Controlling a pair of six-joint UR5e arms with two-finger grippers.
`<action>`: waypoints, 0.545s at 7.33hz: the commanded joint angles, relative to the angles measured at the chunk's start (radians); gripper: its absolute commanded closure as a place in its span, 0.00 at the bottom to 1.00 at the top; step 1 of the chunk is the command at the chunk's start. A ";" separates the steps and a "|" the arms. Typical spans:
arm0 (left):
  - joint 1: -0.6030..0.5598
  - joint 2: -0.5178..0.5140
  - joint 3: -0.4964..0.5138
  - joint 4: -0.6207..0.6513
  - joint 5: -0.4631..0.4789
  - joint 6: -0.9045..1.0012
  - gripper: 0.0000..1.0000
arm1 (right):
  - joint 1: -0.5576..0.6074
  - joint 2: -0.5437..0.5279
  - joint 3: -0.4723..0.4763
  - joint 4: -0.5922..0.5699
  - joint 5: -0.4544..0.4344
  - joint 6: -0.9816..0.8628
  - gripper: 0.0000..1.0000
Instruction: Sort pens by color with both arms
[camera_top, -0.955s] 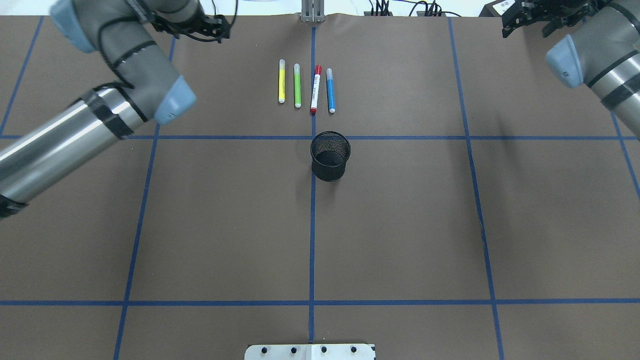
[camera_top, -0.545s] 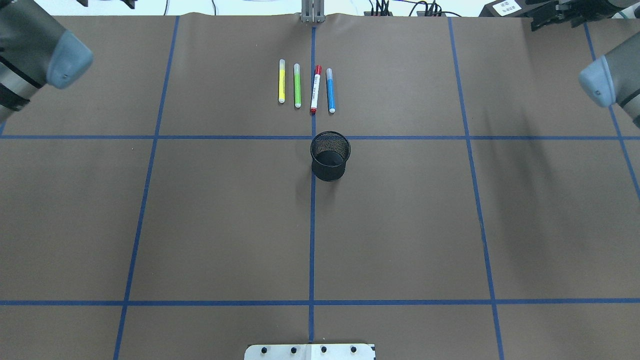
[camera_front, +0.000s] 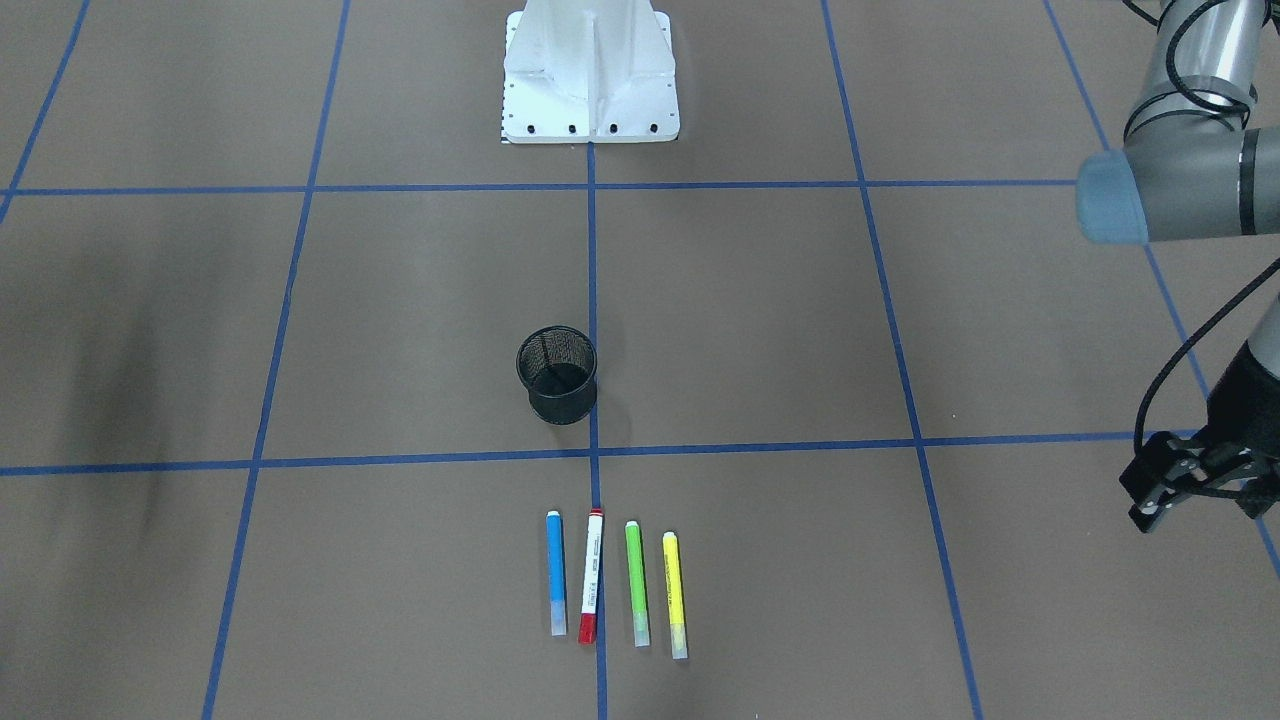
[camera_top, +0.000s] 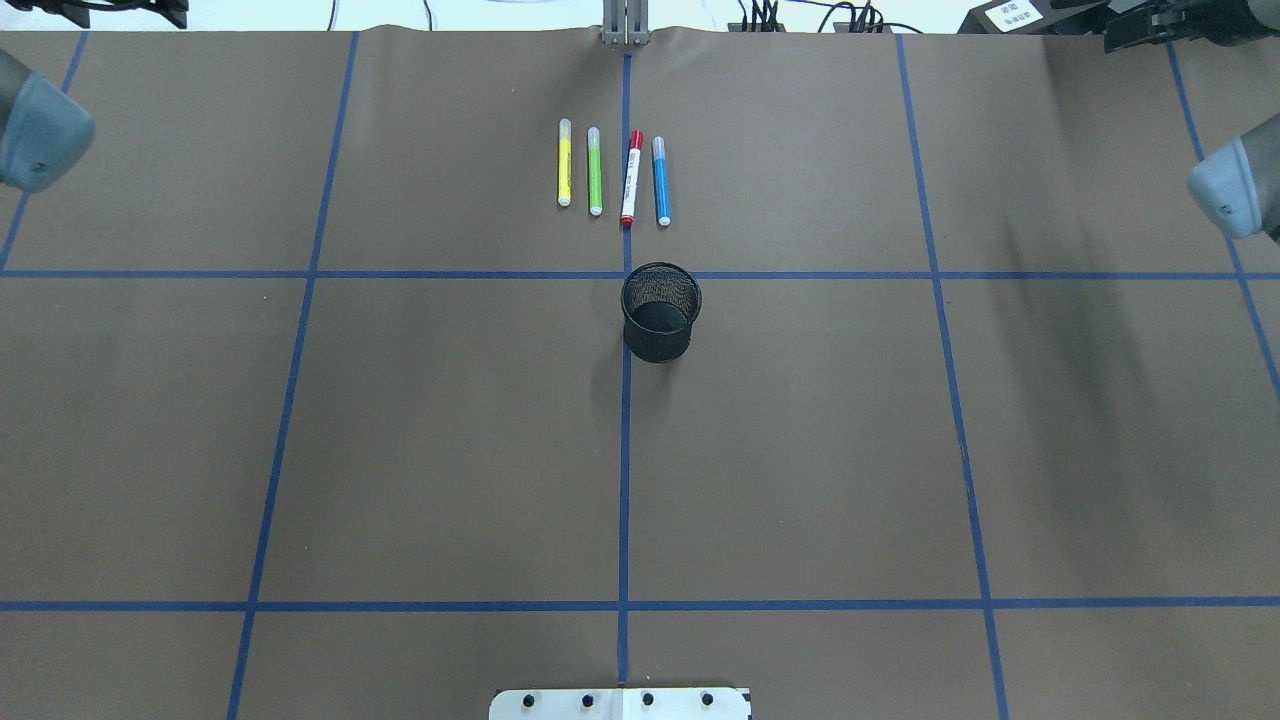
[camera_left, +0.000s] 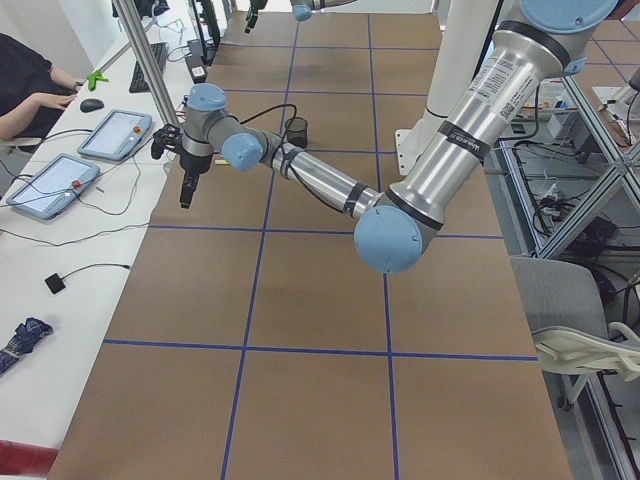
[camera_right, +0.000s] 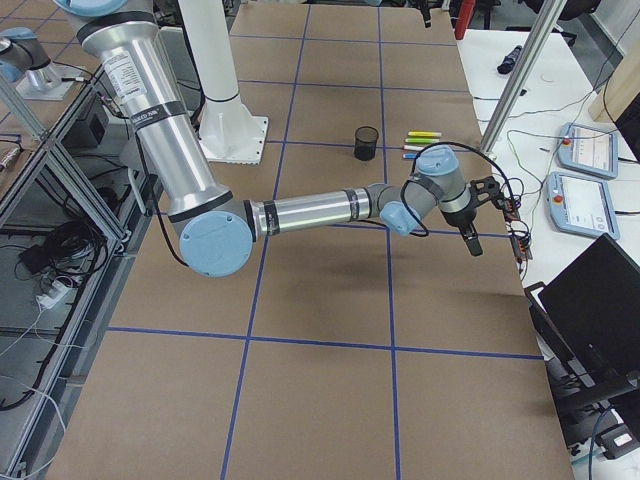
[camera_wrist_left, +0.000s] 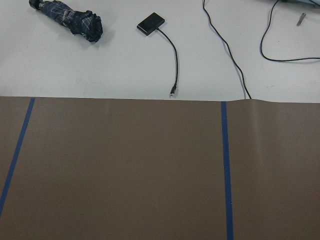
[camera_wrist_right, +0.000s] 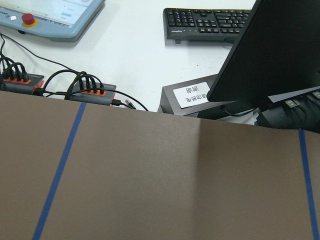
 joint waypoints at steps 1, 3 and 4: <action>-0.022 0.079 -0.066 0.014 -0.077 0.002 0.00 | 0.088 0.019 0.011 -0.223 0.181 -0.123 0.01; -0.108 0.162 -0.080 0.041 -0.229 0.197 0.00 | 0.152 0.046 0.066 -0.623 0.222 -0.472 0.01; -0.134 0.213 -0.105 0.115 -0.231 0.355 0.00 | 0.191 0.049 0.087 -0.793 0.197 -0.570 0.01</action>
